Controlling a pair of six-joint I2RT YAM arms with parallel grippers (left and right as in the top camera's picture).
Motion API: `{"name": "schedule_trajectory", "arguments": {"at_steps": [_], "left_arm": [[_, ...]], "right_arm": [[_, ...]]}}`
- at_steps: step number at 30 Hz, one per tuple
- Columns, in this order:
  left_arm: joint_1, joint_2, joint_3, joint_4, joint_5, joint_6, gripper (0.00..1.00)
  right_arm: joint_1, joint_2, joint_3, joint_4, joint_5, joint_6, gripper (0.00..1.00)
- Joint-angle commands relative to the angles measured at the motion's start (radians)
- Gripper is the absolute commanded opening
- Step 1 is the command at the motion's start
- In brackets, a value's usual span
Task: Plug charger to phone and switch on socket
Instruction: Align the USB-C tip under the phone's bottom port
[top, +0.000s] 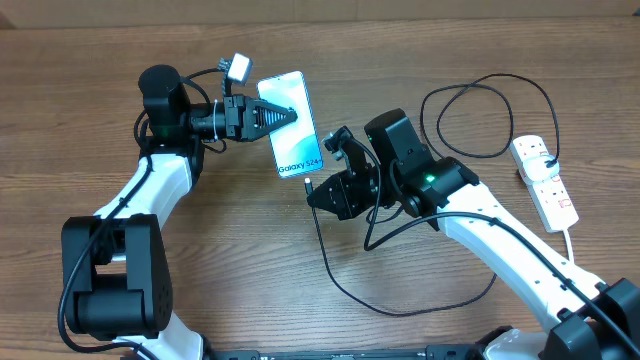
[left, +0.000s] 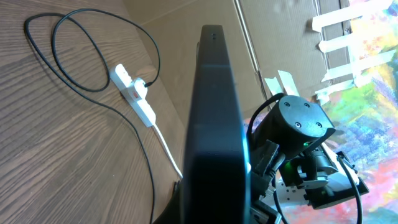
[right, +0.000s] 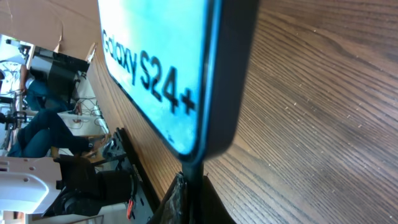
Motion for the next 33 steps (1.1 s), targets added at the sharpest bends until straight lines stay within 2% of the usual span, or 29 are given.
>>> {"name": "schedule_trajectory", "arguments": {"at_steps": [1,33], "left_arm": [[-0.002,-0.002,0.013,0.007,0.005,0.024,0.04],[-0.002,-0.001,0.013,0.007,0.005,0.024,0.04]], "right_arm": [[0.005,-0.003,0.054,-0.013,0.009,-0.024,0.04],[0.005,-0.01,0.072,-0.011,-0.055,-0.028,0.04]]}}
